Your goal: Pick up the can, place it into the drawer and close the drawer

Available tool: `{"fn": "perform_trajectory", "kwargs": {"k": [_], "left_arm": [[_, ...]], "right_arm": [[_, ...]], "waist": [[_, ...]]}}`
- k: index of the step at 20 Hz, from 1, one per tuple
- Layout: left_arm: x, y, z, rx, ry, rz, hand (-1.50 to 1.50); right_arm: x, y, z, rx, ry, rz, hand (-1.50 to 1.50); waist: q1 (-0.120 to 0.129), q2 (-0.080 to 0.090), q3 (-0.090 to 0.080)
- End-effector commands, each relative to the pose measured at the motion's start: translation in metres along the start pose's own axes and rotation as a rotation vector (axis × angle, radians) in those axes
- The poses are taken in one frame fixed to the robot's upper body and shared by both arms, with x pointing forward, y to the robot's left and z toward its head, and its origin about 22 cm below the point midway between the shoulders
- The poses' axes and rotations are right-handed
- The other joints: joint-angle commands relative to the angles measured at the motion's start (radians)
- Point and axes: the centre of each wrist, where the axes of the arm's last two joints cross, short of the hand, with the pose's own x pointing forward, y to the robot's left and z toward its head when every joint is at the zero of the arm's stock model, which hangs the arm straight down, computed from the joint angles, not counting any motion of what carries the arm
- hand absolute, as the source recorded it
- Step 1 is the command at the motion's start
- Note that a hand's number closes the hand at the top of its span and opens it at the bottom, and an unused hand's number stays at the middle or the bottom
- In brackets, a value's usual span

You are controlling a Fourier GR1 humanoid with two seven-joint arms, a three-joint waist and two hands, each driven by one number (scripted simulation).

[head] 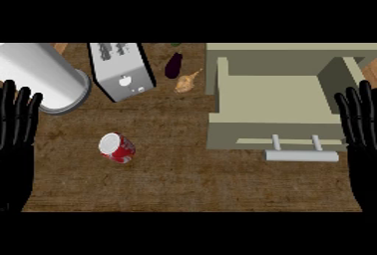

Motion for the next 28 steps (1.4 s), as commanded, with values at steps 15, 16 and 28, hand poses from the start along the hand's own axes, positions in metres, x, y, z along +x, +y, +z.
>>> {"fn": "perform_trajectory", "kwargs": {"k": [15, 16, 28], "left_arm": [[0.000, -0.060, 0.053, 0.703, 0.390, -0.124, -1.50], [0.009, -0.054, 0.044, 0.730, 0.389, -0.127, -1.50], [-0.010, -0.083, 0.026, 0.717, 0.436, -0.138, -1.50]], "right_arm": [[-0.021, -0.017, 0.014, -0.141, 0.284, -0.024, -1.50], [-0.006, -0.013, 0.014, -0.134, 0.295, 0.004, -1.50], [-0.002, -0.054, 0.018, -0.152, 0.267, -0.035, -1.50]], "waist": [[-0.022, -0.009, -0.025], [-0.023, -0.009, -0.025], [-0.026, -0.009, -0.026]]}}
